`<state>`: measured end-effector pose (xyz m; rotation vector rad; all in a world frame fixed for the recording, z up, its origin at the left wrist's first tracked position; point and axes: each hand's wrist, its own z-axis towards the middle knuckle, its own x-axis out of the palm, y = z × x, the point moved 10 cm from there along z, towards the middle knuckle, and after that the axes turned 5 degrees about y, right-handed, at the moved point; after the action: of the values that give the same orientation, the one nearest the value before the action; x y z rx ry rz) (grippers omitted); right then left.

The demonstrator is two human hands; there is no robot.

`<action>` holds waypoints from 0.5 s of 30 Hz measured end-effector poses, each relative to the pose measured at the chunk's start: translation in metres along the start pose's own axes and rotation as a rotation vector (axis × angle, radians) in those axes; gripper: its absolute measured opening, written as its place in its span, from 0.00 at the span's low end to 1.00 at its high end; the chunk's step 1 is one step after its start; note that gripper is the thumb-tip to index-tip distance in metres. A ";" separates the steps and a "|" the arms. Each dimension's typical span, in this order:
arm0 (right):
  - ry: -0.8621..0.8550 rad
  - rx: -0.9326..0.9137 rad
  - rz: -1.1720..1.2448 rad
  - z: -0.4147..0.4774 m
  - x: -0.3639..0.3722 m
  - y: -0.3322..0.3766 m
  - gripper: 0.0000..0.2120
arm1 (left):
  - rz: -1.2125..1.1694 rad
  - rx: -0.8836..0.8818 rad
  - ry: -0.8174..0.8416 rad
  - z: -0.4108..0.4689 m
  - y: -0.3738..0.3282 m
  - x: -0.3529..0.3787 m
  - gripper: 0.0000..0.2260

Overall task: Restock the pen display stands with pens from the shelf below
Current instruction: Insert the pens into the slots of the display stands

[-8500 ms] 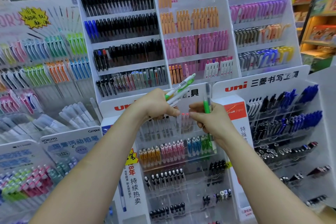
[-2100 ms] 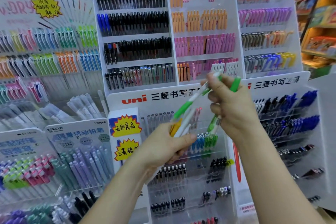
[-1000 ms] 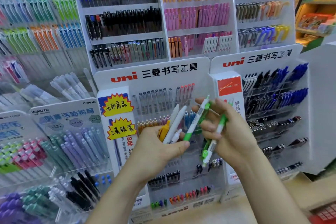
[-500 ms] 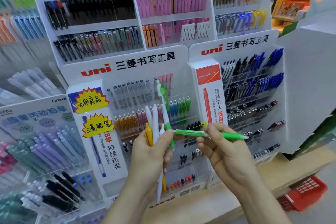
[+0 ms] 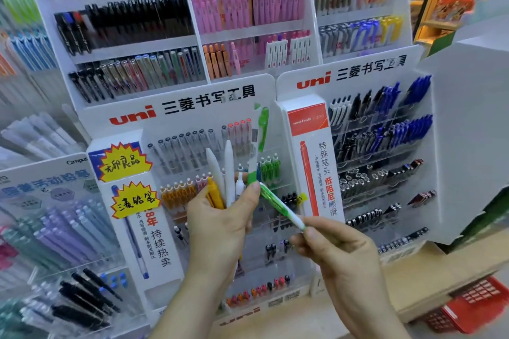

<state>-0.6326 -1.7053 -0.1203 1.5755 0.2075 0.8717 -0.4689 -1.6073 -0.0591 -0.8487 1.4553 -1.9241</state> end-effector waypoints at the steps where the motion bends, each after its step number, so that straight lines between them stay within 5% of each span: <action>1: 0.015 0.010 -0.072 0.002 -0.001 0.002 0.12 | 0.026 0.023 0.019 0.000 -0.003 0.003 0.15; 6: 0.322 0.019 -0.502 0.024 0.028 0.018 0.27 | 0.187 0.111 0.169 0.000 -0.018 0.034 0.04; 10: 0.488 -0.073 -0.700 0.040 0.049 0.039 0.40 | 0.181 0.077 0.164 0.007 -0.016 0.041 0.07; 15: 0.293 -0.277 -0.617 0.072 0.034 0.106 0.31 | 0.200 0.072 0.021 0.026 -0.015 0.014 0.20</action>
<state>-0.5997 -1.7648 -0.0062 1.0272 0.7110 0.6016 -0.4589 -1.6300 -0.0375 -0.6270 1.4167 -1.8281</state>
